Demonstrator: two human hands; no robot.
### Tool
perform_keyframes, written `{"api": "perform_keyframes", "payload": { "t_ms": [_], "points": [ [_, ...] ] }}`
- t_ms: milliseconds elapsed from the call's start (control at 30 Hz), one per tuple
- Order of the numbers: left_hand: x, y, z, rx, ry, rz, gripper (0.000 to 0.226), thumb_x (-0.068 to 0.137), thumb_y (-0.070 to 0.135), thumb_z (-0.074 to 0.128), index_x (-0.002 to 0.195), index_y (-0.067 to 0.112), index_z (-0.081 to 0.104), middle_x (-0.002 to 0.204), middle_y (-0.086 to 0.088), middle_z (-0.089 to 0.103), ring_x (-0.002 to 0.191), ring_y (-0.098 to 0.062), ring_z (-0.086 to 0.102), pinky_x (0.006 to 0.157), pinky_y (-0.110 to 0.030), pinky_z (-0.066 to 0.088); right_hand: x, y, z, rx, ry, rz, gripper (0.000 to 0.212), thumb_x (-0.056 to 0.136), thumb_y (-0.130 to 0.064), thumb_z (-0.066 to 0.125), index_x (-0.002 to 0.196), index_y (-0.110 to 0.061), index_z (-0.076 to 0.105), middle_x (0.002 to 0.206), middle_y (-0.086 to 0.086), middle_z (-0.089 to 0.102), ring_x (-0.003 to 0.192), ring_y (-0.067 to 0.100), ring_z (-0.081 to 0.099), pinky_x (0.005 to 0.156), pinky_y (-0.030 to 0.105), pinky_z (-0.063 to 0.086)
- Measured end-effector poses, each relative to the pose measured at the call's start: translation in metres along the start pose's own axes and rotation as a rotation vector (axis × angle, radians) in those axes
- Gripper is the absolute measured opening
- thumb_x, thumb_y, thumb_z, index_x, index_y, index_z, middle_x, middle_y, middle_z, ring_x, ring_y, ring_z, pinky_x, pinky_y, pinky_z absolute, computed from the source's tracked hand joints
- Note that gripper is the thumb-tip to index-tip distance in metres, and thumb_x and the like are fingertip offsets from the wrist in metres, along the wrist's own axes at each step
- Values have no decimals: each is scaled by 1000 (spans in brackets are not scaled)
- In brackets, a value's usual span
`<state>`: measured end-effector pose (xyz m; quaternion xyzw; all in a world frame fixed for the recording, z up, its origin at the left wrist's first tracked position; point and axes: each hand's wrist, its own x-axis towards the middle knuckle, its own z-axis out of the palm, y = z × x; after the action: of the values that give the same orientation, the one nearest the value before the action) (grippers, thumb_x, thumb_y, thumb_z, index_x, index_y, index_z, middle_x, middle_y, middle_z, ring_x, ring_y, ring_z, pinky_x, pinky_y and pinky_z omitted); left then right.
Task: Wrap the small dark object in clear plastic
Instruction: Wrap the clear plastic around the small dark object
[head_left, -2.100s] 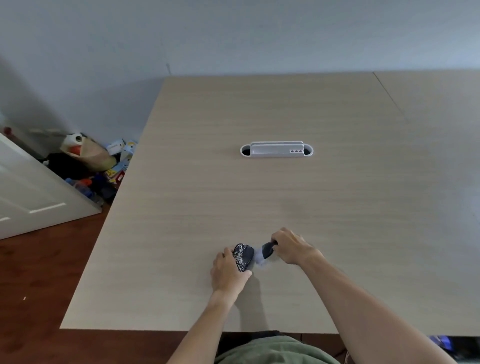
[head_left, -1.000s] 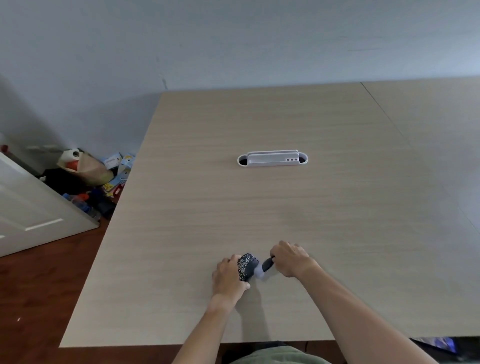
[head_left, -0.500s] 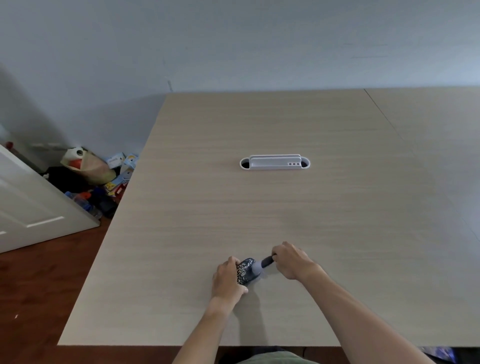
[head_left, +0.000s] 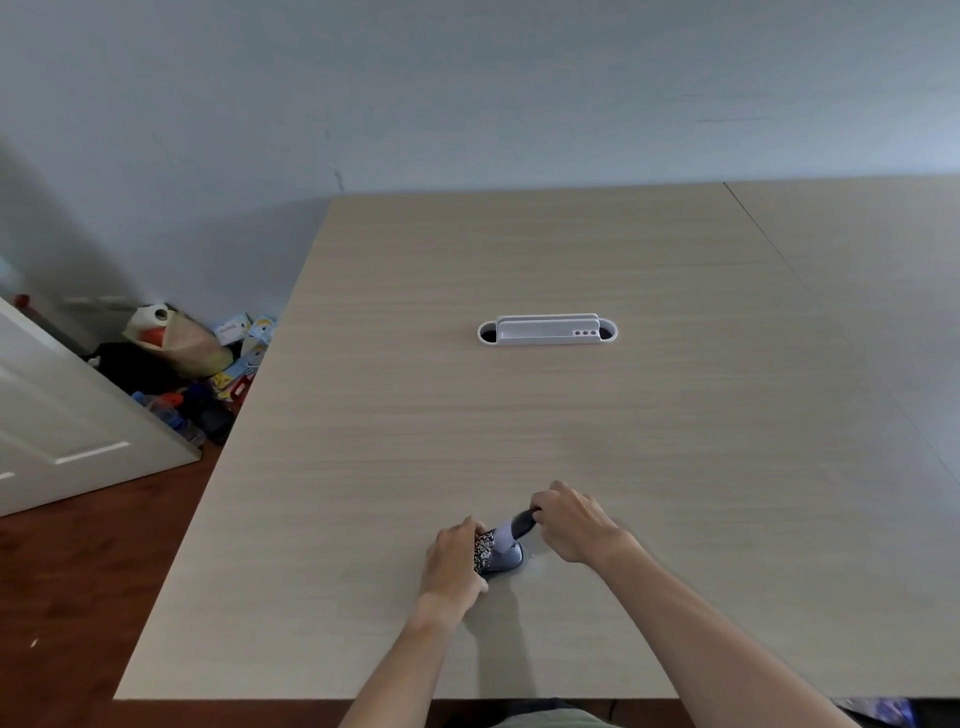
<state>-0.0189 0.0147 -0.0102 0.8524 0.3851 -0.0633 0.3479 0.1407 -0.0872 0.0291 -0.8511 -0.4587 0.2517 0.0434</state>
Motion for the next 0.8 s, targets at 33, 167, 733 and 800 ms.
{"api": "perform_keyframes", "payload": {
  "t_ms": [33, 167, 733, 800],
  "points": [
    [0, 0, 0, 6, -3, -4, 60, 58, 10, 83, 110, 19, 55, 114, -1, 64, 109, -25, 55, 87, -32, 46, 0, -1, -1, 34, -6, -5, 25, 92, -12, 42, 110, -13, 60, 119, 13, 54, 112, 33, 54, 95, 42, 41],
    [0, 1, -1, 9, -8, -13, 57, 58, 7, 81, 109, 16, 56, 112, -4, 62, 107, -27, 54, 86, -34, 47, -1, -5, 6, 69, -13, -16, 24, 94, -18, 41, 108, -13, 61, 118, 13, 54, 112, 33, 55, 96, 42, 42],
    [3, -2, -7, 13, -61, 22, 56, 48, -3, 69, 94, 29, 58, 94, 1, 69, 89, -24, 63, 70, -34, 53, -18, 6, 10, 42, -60, -20, 26, 95, -20, 41, 105, -14, 65, 116, 12, 59, 106, 33, 58, 91, 42, 44],
    [2, 0, -7, 9, -60, 36, 58, 51, -3, 71, 97, 29, 59, 98, 1, 68, 93, -23, 61, 74, -34, 52, -14, 10, 5, 81, -32, -19, 26, 94, -19, 42, 105, -15, 65, 117, 11, 57, 107, 32, 57, 94, 41, 43]
  ]
}}
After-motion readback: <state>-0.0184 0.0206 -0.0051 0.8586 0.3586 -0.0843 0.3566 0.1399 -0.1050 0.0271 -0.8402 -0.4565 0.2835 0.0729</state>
